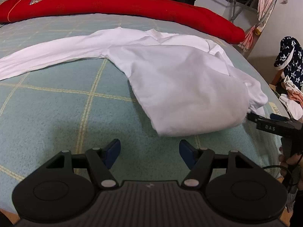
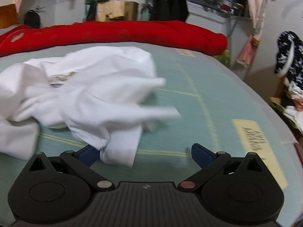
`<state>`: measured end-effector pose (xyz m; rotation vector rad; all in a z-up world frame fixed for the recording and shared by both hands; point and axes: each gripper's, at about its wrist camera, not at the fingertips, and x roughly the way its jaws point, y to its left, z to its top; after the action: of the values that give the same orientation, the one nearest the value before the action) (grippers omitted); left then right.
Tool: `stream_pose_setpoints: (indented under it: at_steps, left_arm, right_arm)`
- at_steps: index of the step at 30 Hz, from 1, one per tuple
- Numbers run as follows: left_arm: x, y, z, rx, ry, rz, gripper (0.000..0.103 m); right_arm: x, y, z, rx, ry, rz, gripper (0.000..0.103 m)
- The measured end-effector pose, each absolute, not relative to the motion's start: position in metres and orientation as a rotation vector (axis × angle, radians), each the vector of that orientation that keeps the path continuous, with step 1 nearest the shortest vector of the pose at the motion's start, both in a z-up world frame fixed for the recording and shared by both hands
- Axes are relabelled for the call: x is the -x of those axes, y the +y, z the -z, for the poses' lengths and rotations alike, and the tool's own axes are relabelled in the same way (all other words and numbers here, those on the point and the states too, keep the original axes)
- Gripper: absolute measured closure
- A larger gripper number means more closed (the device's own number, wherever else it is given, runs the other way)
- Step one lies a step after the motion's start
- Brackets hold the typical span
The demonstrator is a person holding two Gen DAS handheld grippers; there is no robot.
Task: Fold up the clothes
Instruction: 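Pull the T-shirt hem with the right tool to spread it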
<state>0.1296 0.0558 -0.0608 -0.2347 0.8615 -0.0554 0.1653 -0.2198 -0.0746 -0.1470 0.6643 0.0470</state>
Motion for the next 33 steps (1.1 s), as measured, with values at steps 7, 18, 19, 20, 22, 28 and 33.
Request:
stream_pose_setpoints:
  at_steps: [7, 18, 19, 20, 22, 28, 33]
  left_arm:
    - [-0.131, 0.049, 0.054, 0.219, 0.847, 0.077, 0.033]
    - [-0.126, 0.042, 0.051, 0.198, 0.853, 0.082, 0.033]
    - [-0.125, 0.043, 0.051, 0.199, 0.852, 0.079, 0.032]
    - [-0.125, 0.044, 0.050, 0.199, 0.851, 0.077, 0.032]
    - [-0.125, 0.045, 0.050, 0.199, 0.851, 0.074, 0.031]
    - [-0.129, 0.039, 0.050, 0.187, 0.848, 0.095, 0.031]
    - [-0.128, 0.033, 0.046, 0.178, 0.839, 0.115, 0.031]
  right_arm:
    - [-0.156, -0.245, 0.066, 0.116, 0.673, 0.008, 0.000]
    - [-0.168, -0.175, 0.070, 0.233, 0.569, -0.082, 0.000]
    - [-0.173, -0.176, 0.072, 0.241, 0.566, -0.058, 0.000]
    - [-0.174, -0.179, 0.072, 0.243, 0.558, -0.037, 0.000]
    - [-0.172, -0.189, 0.068, 0.235, 0.536, 0.004, 0.000]
    - [-0.171, -0.223, 0.059, 0.323, 0.501, 0.132, 0.000]
    - [-0.171, -0.246, 0.031, 0.369, 0.404, 0.275, 0.000]
